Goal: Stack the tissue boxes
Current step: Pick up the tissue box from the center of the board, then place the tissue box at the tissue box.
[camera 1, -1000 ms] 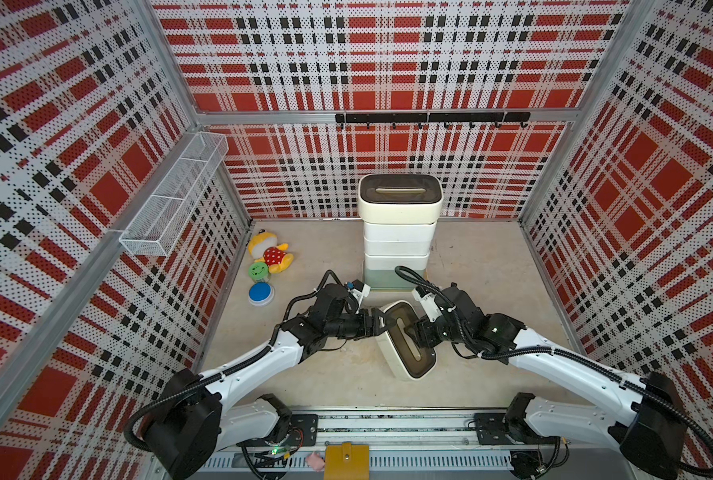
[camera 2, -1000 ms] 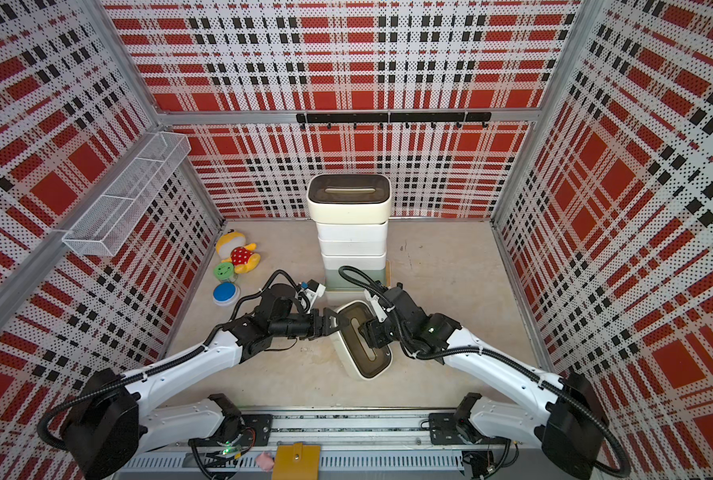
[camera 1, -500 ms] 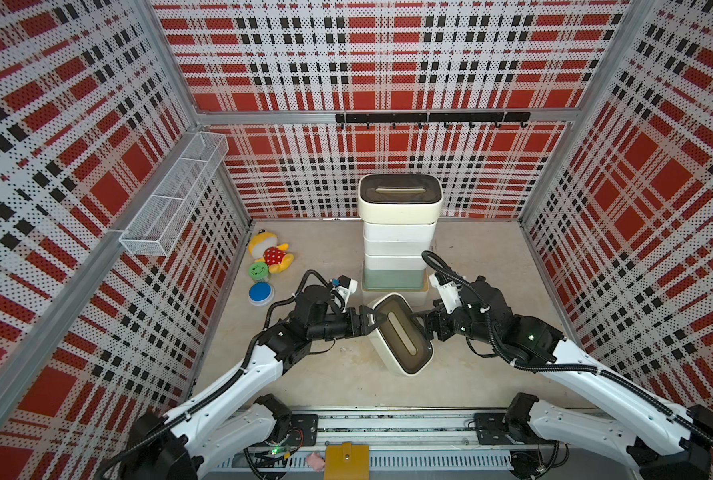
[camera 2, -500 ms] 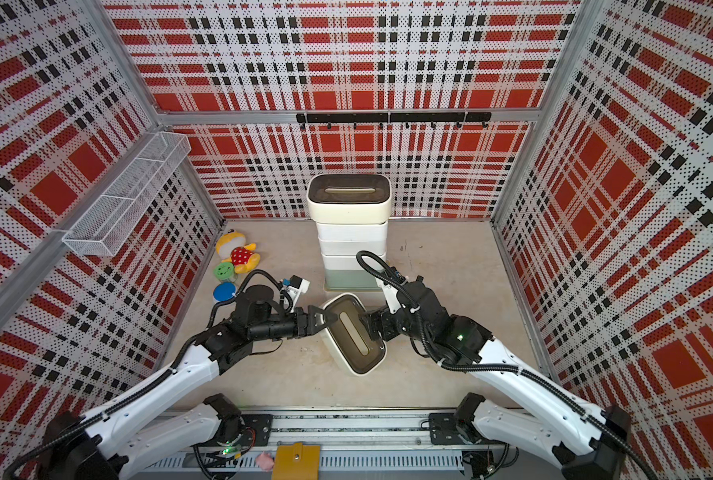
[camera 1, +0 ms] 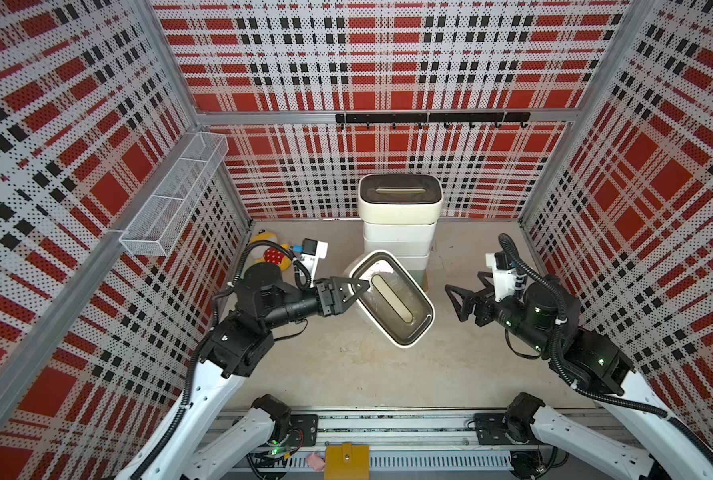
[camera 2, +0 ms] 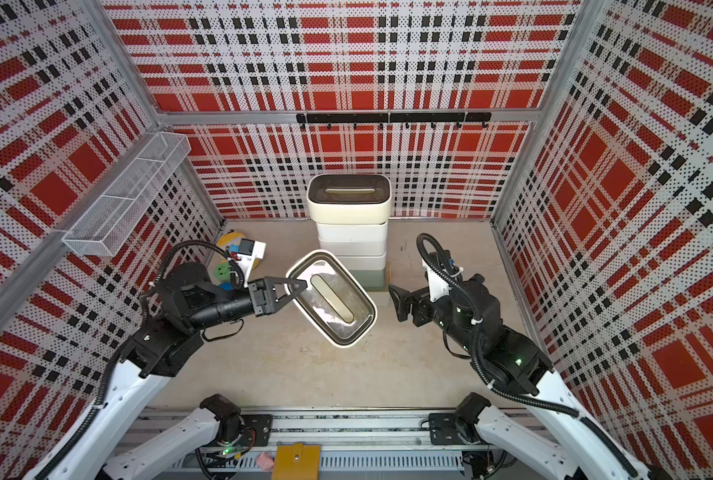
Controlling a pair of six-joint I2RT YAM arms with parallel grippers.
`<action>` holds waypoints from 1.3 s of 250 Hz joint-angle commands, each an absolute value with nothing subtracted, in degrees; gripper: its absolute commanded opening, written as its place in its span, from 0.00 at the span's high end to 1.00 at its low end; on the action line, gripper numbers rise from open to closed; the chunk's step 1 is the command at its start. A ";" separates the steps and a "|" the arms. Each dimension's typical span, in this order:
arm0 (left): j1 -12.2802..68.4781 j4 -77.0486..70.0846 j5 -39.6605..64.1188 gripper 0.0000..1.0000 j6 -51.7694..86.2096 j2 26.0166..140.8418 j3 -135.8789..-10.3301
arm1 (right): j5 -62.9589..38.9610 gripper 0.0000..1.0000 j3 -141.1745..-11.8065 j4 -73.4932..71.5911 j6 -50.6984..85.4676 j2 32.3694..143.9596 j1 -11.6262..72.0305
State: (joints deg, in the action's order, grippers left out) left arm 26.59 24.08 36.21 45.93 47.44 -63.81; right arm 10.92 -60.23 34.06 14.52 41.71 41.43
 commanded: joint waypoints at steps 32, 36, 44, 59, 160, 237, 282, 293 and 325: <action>24.06 20.94 35.01 0.31 49.51 50.66 -80.01 | 13.15 0.00 -58.58 30.76 13.14 38.85 41.13; 24.06 20.23 34.64 0.31 50.10 51.13 -80.84 | 12.98 0.00 -58.49 30.68 13.19 38.93 41.13; 24.06 18.99 33.63 0.31 51.42 52.21 -82.38 | 12.65 0.00 -58.31 30.67 13.40 39.17 41.13; 24.06 16.54 32.00 0.32 53.88 54.63 -85.25 | 11.84 0.00 -58.03 30.79 13.87 39.54 41.13; 25.72 6.94 18.52 0.32 66.73 71.30 -100.33 | 5.27 0.00 -58.61 33.40 14.40 40.40 41.13; 31.03 11.95 3.02 0.32 68.35 78.15 -107.38 | 3.21 0.00 -59.37 32.67 13.97 39.43 41.13; 33.50 12.85 -3.75 0.32 69.16 79.53 -107.85 | 1.68 0.00 -59.51 32.64 14.43 41.04 41.13; 34.12 13.00 -5.54 0.32 69.03 79.91 -108.10 | 1.50 0.00 -59.31 32.22 14.51 41.13 41.13; 35.39 14.24 -8.68 0.33 68.73 81.45 -109.83 | 0.63 0.00 -59.52 32.34 14.82 41.78 41.13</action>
